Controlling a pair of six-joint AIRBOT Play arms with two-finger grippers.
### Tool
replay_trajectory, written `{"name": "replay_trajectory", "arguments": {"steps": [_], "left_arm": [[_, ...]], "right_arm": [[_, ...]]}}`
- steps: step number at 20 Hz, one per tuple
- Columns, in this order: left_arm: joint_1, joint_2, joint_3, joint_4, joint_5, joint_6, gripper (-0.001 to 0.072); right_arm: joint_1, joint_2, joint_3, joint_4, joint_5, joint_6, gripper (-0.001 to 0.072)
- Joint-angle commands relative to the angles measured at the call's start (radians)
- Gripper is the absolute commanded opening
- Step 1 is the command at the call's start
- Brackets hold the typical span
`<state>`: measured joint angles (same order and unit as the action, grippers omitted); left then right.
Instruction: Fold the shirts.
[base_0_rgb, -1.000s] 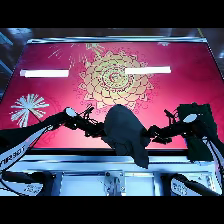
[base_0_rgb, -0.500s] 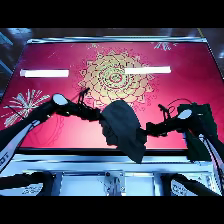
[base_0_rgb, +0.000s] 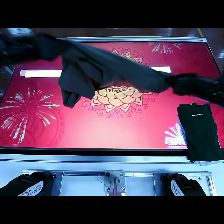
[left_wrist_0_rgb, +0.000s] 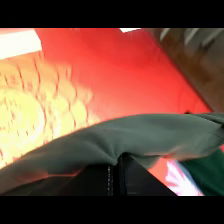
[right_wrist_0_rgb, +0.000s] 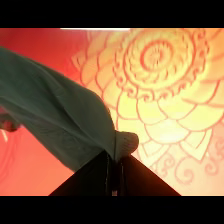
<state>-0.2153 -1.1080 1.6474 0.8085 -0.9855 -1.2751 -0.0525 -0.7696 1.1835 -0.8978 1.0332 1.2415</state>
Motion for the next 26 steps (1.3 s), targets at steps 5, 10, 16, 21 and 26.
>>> {"name": "replay_trajectory", "arguments": {"steps": [5,10,16,21,26], "left_arm": [[0.029,0.033,0.103,0.146,-0.225,-0.005,0.0041],[0.028,0.003,-0.003,0.16,-0.404,-0.005,0.0041],[-0.05,-0.096,-0.384,0.12,-0.284,-0.005,0.0041],[-0.185,-0.346,-0.529,-0.017,0.079,-0.005,0.0042],[-0.062,-0.441,-0.463,-0.003,-0.086,-0.05,0.0551]], "right_arm": [[0.0,0.08,0.09,-0.187,0.207,0.184,0.0066],[0.0,0.052,-0.009,-0.327,0.517,0.286,0.0066],[0.0,-0.01,-0.383,-0.254,0.283,0.316,0.0066],[0.0,-0.22,-0.438,-0.193,0.015,0.319,0.0066],[0.0,-0.319,-0.437,-0.163,-0.054,0.309,0.0067]]}}
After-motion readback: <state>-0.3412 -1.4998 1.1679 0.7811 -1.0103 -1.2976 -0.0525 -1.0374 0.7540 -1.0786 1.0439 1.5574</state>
